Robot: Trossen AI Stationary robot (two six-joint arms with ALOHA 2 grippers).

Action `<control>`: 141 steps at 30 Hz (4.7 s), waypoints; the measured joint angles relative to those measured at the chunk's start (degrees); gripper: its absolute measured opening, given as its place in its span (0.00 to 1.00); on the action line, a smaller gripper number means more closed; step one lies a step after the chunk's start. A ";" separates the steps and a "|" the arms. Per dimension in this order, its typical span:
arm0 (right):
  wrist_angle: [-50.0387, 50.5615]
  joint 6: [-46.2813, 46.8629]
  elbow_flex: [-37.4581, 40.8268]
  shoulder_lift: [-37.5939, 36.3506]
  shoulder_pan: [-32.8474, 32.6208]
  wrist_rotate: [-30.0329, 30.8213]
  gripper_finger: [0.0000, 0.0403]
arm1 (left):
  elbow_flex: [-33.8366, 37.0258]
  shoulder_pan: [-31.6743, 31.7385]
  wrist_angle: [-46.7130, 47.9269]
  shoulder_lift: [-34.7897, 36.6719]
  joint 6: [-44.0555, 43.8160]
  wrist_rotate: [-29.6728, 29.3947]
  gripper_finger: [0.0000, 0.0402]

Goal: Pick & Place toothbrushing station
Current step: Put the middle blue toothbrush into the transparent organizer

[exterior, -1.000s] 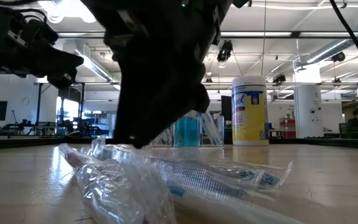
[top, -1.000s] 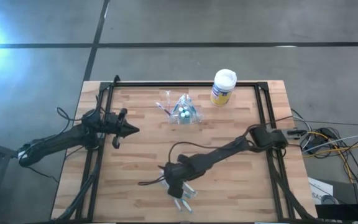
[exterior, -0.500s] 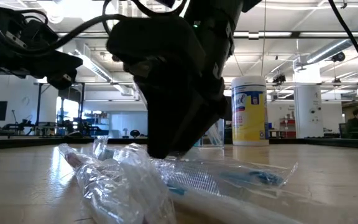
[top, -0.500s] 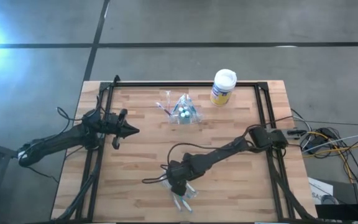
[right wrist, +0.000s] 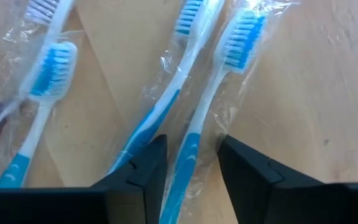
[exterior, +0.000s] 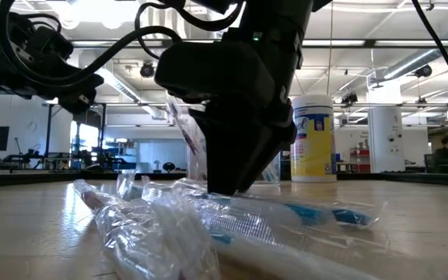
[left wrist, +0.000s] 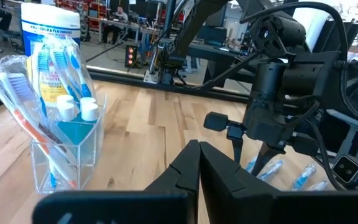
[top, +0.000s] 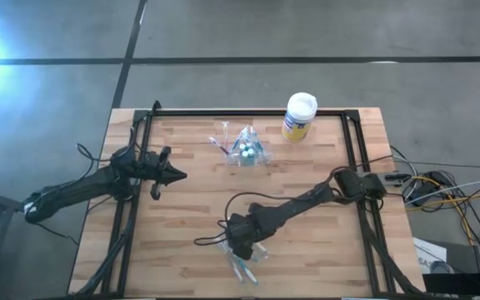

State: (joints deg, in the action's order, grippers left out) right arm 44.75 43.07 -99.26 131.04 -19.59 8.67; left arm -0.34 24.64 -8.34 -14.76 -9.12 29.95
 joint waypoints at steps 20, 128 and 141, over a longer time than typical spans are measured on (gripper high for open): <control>0.48 -1.88 0.39 -3.30 0.46 2.79 0.42 | 0.00 0.00 0.37 -0.02 -1.38 0.33 0.03; -81.11 -52.56 95.71 -110.84 -1.58 28.32 0.02 | 0.00 0.00 -6.01 -0.28 6.53 -0.02 0.02; -83.42 -50.94 78.81 -87.28 15.61 12.19 0.02 | 0.00 0.01 -5.24 -0.28 9.53 -0.02 0.02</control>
State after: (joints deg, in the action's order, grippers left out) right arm -38.67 -7.87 -20.46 43.76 -3.98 20.86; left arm -0.34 24.65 -13.58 -15.05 0.40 29.93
